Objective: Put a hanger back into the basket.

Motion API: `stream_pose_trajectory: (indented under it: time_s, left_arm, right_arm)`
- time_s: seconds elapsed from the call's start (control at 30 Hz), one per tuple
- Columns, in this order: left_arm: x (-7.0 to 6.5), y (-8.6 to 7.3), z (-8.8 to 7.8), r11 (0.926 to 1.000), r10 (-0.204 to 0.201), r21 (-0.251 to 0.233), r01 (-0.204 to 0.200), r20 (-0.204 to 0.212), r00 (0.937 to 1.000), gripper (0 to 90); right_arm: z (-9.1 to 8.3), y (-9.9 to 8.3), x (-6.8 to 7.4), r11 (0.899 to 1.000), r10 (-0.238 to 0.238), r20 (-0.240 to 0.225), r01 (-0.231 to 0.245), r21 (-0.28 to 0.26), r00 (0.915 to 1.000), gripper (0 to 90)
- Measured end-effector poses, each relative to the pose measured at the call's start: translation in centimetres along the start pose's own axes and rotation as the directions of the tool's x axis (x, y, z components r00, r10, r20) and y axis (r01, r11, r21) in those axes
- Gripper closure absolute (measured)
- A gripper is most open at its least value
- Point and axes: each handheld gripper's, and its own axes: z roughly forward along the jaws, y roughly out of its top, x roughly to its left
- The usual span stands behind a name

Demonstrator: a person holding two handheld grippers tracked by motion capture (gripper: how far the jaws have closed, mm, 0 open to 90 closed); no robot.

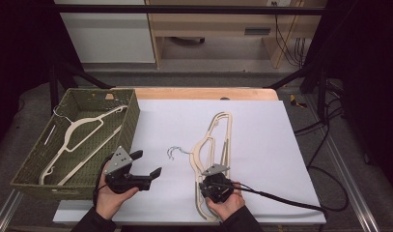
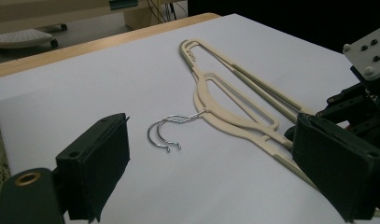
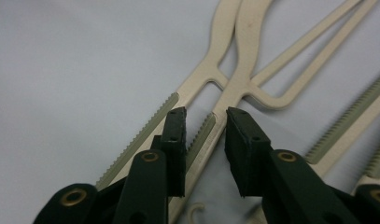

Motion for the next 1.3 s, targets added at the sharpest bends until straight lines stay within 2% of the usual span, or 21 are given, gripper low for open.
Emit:
stream_pose_trajectory:
  time_s: [0.03,0.33,0.4,0.43,0.5,0.6,0.77,0.87,0.93,1.0,1.07,1.13,1.17,1.3]
  left_arm:
    - [0.0,0.0,0.0,1.0000,0.000,0.000,0.000,-0.001,1.0000,11.1]
    - [0.1,-0.1,0.0,1.0000,-0.003,0.004,0.003,-0.002,1.0000,11.1]
    - [0.0,-0.2,0.1,1.0000,-0.003,0.007,0.003,-0.001,1.0000,11.1]
    - [0.0,-0.2,0.1,1.0000,-0.002,0.008,0.002,-0.001,1.0000,11.2]
    - [0.0,-0.2,0.2,0.9999,-0.001,0.011,0.001,0.001,1.0000,11.2]
    - [-0.1,-0.2,0.3,0.9999,-0.002,0.013,0.002,0.003,1.0000,11.1]
    - [-0.1,-0.3,0.4,0.9999,0.001,0.016,-0.001,0.004,1.0000,11.1]
    - [-0.1,-0.3,0.4,0.9998,-0.001,0.017,0.001,0.003,1.0000,11.2]
    - [-0.1,-0.4,0.4,0.9998,0.000,0.019,0.000,0.003,1.0000,11.2]
    - [-0.1,-0.4,0.4,0.9998,0.002,0.021,-0.002,0.003,1.0000,11.2]
    - [-0.2,-0.4,0.5,0.9998,0.001,0.022,-0.002,0.004,1.0000,11.2]
    - [-0.2,-0.4,0.4,0.9998,0.002,0.020,-0.002,0.004,1.0000,11.2]
    - [-0.2,-0.4,0.4,0.9998,0.001,0.019,-0.002,0.004,1.0000,11.2]
    - [-0.2,-0.4,0.4,0.9998,0.000,0.018,0.000,0.004,1.0000,11.2]
  right_arm:
    - [-0.1,0.0,0.0,1.000,0.011,-0.003,-0.011,0.003,0.9999,71.8]
    - [-0.9,-0.3,-1.3,0.999,0.012,0.011,-0.013,0.047,0.9999,74.8]
    - [-1.0,-0.2,-1.4,0.999,0.009,0.024,-0.010,0.032,0.9997,71.2]
    - [-0.7,-0.3,-1.3,0.999,0.022,0.030,-0.023,0.028,0.9993,64.6]
    - [-0.5,-0.4,-1.2,0.999,0.026,0.037,-0.027,0.021,0.9990,64.4]
    - [-0.5,-0.4,-1.0,0.999,0.041,0.054,-0.042,0.017,0.9977,71.9]
    - [-0.5,-0.3,-1.0,0.997,0.075,0.048,-0.077,0.024,0.9960,74.4]
    - [-0.6,-0.2,-1.2,0.998,0.067,0.040,-0.068,0.019,0.9969,76.8]
    - [-0.7,-0.2,-1.4,0.999,0.043,0.033,-0.044,0.019,0.9985,77.8]
    - [-0.7,-0.3,-1.3,0.998,0.051,0.012,-0.051,0.025,0.9986,78.6]
    - [-0.7,-0.3,-1.4,1.000,0.018,-0.024,-0.017,0.022,0.9996,79.5]
    - [-0.7,-0.4,-1.3,1.000,0.008,-0.031,-0.007,0.018,0.9995,79.6]
    - [-0.6,-0.4,-1.4,1.000,-0.013,-0.022,0.013,0.006,0.9997,79.5]
    - [-0.7,-0.6,-1.2,1.000,-0.008,-0.014,0.008,0.003,0.9999,69.3]
